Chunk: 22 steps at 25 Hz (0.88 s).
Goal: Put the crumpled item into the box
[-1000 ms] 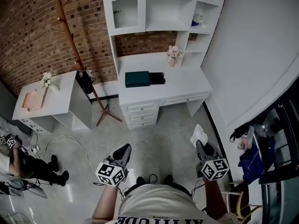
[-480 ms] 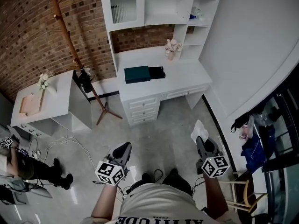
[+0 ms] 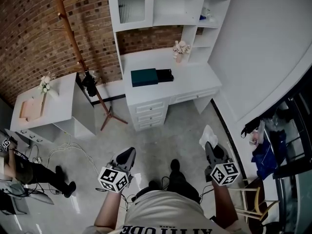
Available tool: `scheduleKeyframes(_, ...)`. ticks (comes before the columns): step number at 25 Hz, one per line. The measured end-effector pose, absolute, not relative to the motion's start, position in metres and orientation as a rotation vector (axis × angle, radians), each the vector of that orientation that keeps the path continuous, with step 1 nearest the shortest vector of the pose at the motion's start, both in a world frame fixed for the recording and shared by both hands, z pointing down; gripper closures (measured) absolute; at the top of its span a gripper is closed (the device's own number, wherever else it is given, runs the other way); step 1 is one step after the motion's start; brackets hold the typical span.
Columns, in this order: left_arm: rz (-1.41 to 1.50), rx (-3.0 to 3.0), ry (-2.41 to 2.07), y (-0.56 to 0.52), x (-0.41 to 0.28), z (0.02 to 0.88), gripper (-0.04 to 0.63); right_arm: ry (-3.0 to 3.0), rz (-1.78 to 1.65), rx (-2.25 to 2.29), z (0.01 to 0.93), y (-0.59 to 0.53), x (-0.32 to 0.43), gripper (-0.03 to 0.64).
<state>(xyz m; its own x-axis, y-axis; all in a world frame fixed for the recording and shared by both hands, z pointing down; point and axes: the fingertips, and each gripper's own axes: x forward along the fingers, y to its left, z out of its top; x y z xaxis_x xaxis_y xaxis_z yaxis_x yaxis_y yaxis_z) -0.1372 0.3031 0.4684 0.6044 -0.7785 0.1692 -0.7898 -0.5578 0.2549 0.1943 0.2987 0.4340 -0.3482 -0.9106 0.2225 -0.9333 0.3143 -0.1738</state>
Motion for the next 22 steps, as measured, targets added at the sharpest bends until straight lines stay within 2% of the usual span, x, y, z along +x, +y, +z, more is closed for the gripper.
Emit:
scheduleKeyframes(10, 0.065, 2.515, -1.308, 0.267, -0.132, 0.468, 0.563, -2.511, 0.440, 1.708, 0.439, 0.255, 0.197, 0.537)
scheduleKeyframes(22, 0.094, 2.470, -1.366, 0.176, -0.108, 0.471, 0.566, -2.560, 0.480, 1.634, 0.445, 0.143, 0.212, 0.538)
